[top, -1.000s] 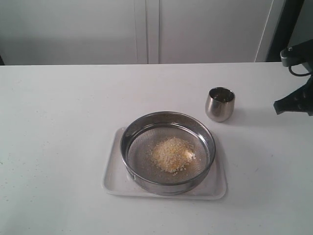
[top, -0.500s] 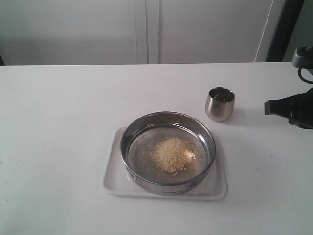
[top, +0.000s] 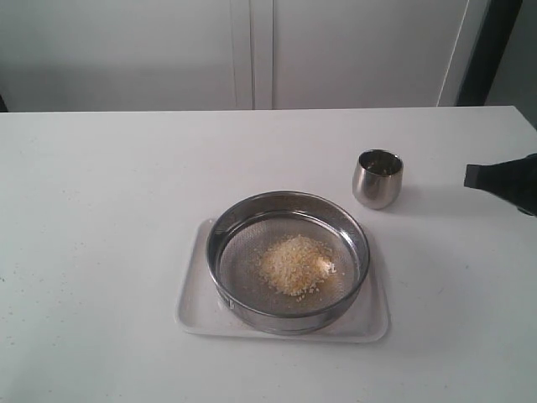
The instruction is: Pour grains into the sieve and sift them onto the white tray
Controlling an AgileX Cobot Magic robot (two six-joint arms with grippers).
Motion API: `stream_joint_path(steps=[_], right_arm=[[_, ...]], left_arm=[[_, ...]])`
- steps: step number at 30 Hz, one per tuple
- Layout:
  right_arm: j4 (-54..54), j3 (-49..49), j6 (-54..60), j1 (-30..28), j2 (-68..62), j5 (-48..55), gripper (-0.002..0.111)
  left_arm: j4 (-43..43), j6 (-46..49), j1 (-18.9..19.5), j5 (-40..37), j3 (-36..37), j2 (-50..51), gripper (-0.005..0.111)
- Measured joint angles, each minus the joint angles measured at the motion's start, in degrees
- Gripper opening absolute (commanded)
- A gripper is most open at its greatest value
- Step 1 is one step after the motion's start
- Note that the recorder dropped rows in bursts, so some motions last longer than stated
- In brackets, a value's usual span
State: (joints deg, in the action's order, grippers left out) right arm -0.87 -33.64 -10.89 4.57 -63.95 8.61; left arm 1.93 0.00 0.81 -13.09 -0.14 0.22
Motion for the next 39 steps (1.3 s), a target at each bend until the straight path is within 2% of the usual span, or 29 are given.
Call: stream_joint_path(steps=[6,12,15,19,24,30,32,39], right_arm=[[1.8,0.6,0.0,0.7,0.4,-1.0,0.0],[2.0,0.8,0.0,3.1,0.4,-1.3,0.0],[2.0,0.8,1.0,3.7,0.4,-1.1,0.0],[1.7,0.8,3.7,4.0,0.4,-0.3,0.0],[1.5,0.8,5.4,4.0,0.4,0.2,0.0],[1.3,0.8,5.5,4.0,0.4,0.2,0.0],[1.3,0.8,5.5,4.0,0.4,0.2,0.0],[1.3,0.8,5.5,4.0,0.4,-0.1,0.0]], left_arm=[[0.0,0.0,0.0,0.1,0.0,0.0,0.0],[0.5,-1.3,0.0,3.6,0.0,0.0,0.0],[2.9,-7.2,0.0,6.5,0.0,0.0,0.0],[8.2,-21.5,0.0,10.0,0.0,0.0,0.0],[10.9,-30.9,0.0,14.3,0.0,0.0,0.0],[12.0,-44.6,0.0,29.9,0.0,0.0,0.0],[11.1,-47.3,0.0,32.7,-0.2,0.0,0.0],[0.0,-48.8,0.0,26.5,-7.0,1.3,0.0]])
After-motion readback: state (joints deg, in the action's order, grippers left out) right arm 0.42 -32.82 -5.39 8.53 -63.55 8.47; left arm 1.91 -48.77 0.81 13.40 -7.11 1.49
